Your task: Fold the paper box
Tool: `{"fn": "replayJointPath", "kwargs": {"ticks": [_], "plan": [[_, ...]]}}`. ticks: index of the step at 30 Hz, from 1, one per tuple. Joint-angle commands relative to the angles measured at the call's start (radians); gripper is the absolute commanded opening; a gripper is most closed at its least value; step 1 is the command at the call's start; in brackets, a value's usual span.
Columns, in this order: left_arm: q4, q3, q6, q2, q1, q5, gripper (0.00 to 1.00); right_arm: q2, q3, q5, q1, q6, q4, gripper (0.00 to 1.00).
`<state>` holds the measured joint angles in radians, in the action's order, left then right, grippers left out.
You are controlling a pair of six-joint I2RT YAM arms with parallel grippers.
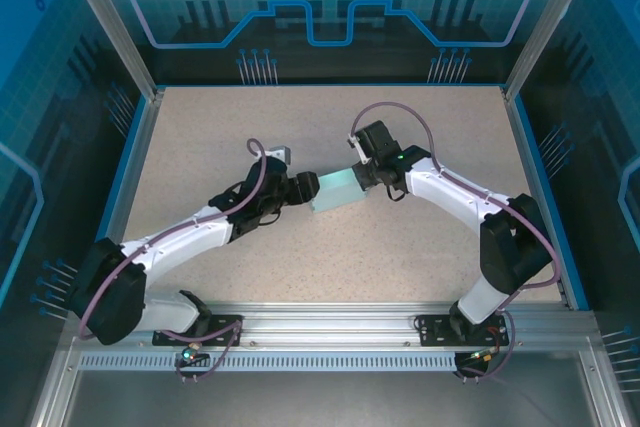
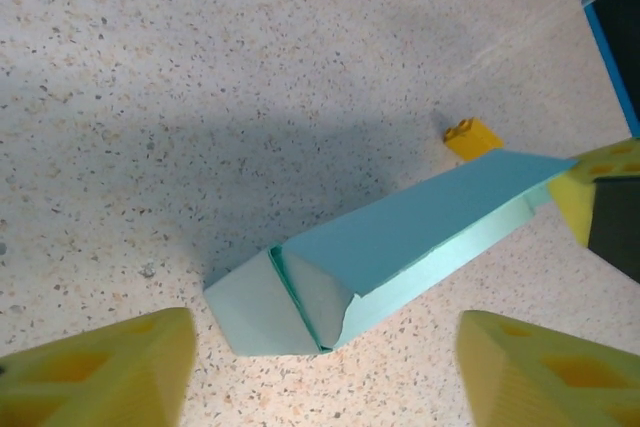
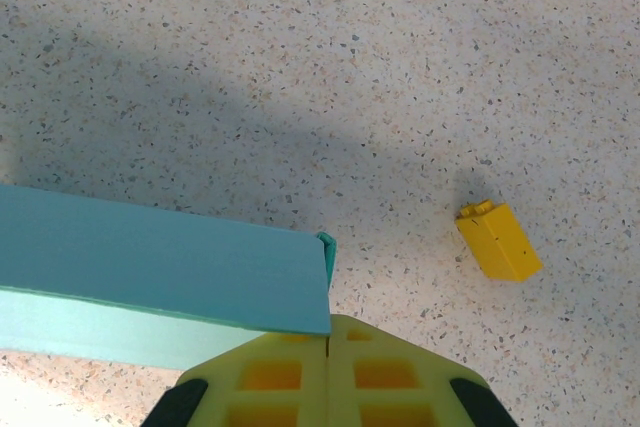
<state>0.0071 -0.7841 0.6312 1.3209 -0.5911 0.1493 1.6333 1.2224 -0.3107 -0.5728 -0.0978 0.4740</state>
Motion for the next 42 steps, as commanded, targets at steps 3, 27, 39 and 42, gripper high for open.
{"fn": "replayJointPath", "kwargs": {"ticks": [3,27,39,42], "plan": [[0.048,-0.01,0.059,0.028,0.076,-0.13,0.81,-0.002,-0.017,-0.004,-0.02,-0.004,0.058,0.04],[0.145,0.037,0.142,0.191,0.101,-0.275,0.71,0.003,-0.023,-0.004,-0.026,-0.012,0.051,0.05],[0.152,0.083,0.129,0.206,0.067,-0.196,0.62,-0.013,-0.024,-0.001,-0.026,-0.01,0.064,0.13],[0.148,0.082,0.122,0.209,0.066,-0.19,0.61,-0.025,-0.023,-0.005,-0.027,-0.002,0.075,0.17]]}}
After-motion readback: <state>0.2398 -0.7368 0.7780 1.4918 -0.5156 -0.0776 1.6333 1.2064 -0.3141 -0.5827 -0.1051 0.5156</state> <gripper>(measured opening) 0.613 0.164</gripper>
